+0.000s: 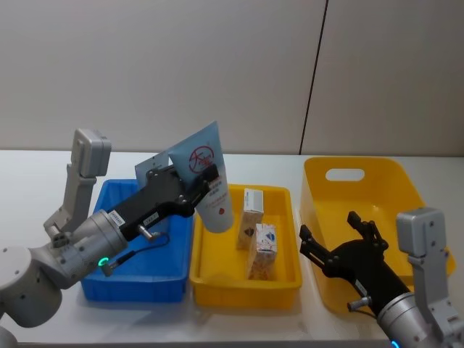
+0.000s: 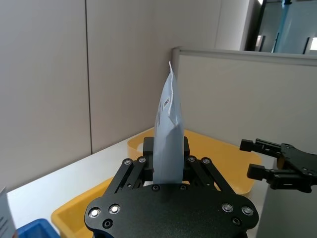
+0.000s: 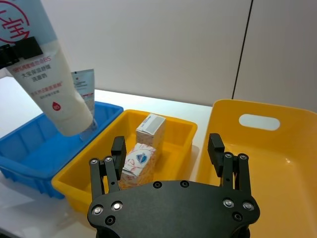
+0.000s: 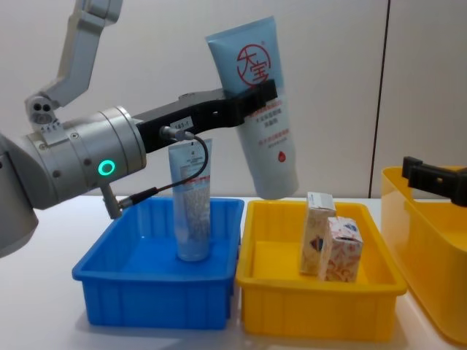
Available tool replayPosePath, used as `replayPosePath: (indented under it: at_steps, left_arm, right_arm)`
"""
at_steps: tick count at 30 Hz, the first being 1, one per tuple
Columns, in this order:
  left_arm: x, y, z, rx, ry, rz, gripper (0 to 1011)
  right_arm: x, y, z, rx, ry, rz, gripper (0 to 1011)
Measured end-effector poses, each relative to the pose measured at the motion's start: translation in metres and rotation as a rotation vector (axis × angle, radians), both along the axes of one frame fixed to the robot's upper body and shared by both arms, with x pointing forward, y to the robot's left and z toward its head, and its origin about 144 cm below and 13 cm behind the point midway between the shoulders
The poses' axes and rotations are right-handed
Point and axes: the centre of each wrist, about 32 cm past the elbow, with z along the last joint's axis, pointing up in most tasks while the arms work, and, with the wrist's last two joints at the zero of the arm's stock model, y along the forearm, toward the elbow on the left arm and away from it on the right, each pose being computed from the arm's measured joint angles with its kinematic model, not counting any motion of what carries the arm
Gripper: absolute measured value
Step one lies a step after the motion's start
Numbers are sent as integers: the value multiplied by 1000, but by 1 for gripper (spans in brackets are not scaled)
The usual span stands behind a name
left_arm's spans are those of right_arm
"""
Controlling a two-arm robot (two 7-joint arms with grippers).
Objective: Bimanual collaborative sorting of washing and personal care products
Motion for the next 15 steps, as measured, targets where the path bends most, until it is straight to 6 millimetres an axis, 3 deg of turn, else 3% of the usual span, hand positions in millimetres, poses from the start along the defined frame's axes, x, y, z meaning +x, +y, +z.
replayPosePath:
  at_steps: [15]
  left_arm:
    - [3,-4,0,-19,-10,-56,253]
  right_arm:
    - [-4,3,20,-13,15,136,1003]
